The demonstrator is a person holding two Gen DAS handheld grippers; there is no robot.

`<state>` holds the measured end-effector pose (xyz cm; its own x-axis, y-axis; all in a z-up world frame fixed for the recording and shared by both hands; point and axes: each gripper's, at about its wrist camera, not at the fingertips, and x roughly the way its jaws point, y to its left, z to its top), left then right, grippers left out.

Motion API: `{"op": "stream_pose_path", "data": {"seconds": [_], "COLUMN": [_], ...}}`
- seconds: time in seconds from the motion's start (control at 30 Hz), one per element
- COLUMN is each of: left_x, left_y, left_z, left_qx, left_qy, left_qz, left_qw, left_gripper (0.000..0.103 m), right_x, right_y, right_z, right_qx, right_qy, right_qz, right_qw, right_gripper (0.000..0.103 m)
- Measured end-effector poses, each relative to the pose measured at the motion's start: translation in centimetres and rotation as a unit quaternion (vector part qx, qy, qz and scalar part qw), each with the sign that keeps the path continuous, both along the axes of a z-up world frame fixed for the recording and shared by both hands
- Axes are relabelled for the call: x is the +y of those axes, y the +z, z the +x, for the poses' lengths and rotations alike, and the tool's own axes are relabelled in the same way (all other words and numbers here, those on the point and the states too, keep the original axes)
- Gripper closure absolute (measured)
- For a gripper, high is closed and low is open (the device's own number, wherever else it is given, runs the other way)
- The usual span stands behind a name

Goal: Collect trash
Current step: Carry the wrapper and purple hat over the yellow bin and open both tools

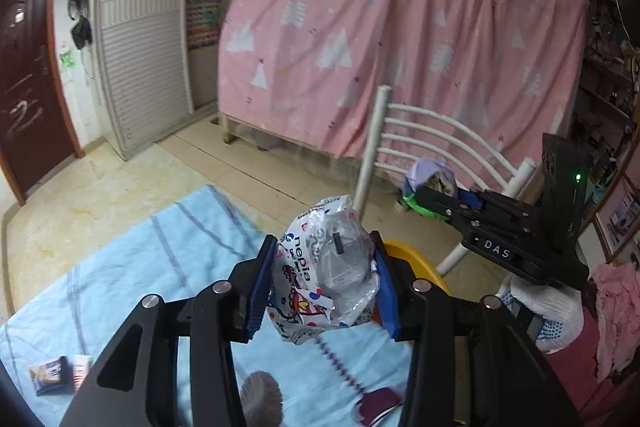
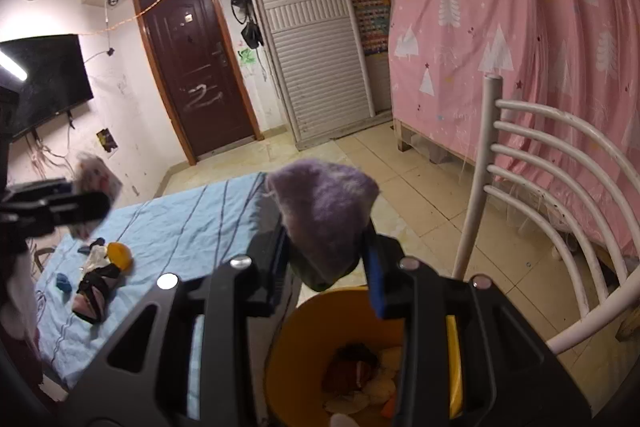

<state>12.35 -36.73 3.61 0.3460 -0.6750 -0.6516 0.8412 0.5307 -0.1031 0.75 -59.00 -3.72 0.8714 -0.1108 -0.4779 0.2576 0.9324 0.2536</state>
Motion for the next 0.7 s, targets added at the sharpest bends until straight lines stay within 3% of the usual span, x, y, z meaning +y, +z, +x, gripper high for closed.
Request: {"op": "stream_pose_path", "data": {"seconds": [0.2, 0.27, 0.4, 0.47, 0.57, 0.7], "left_x": [-4.9, -6.4, -8.6, -9.4, -10.6, -10.8], "left_y": [-2.1, -2.7, -4.0, -4.6, -5.2, -5.3], "left_z": [-0.9, -0.9, -1.4, -1.7, -2.2, -2.2], "left_qx": [0.028, 0.033, 0.036, 0.031, 0.035, 0.038], "left_qy": [-0.028, -0.032, -0.044, -0.051, -0.057, -0.053], "left_qz": [0.025, 0.035, 0.048, 0.057, 0.063, 0.065], "left_qw": [0.9989, 0.9983, 0.9972, 0.9966, 0.9958, 0.9958], "left_gripper": [0.067, 0.067, 0.066, 0.062, 0.049, 0.039], "right_x": [-2.0, -2.5, -3.3, -3.4, -3.5, -4.1], "right_y": [-0.4, -0.5, -0.5, -0.4, -0.2, 0.1], "right_z": [-0.6, -0.7, -1.1, -1.1, -1.3, -2.0], "right_qx": [0.004, 0.003, -0.002, -0.004, -0.012, -0.028], "right_qy": [-0.016, -0.018, -0.025, -0.029, -0.037, -0.055], "right_qz": [0.012, 0.021, 0.026, 0.03, 0.035, 0.044], "right_qw": [1.0, 1.0, 0.999, 0.999, 0.999, 0.997], "right_gripper": [0.071, 0.063, 0.059, 0.049, 0.047, 0.045]}}
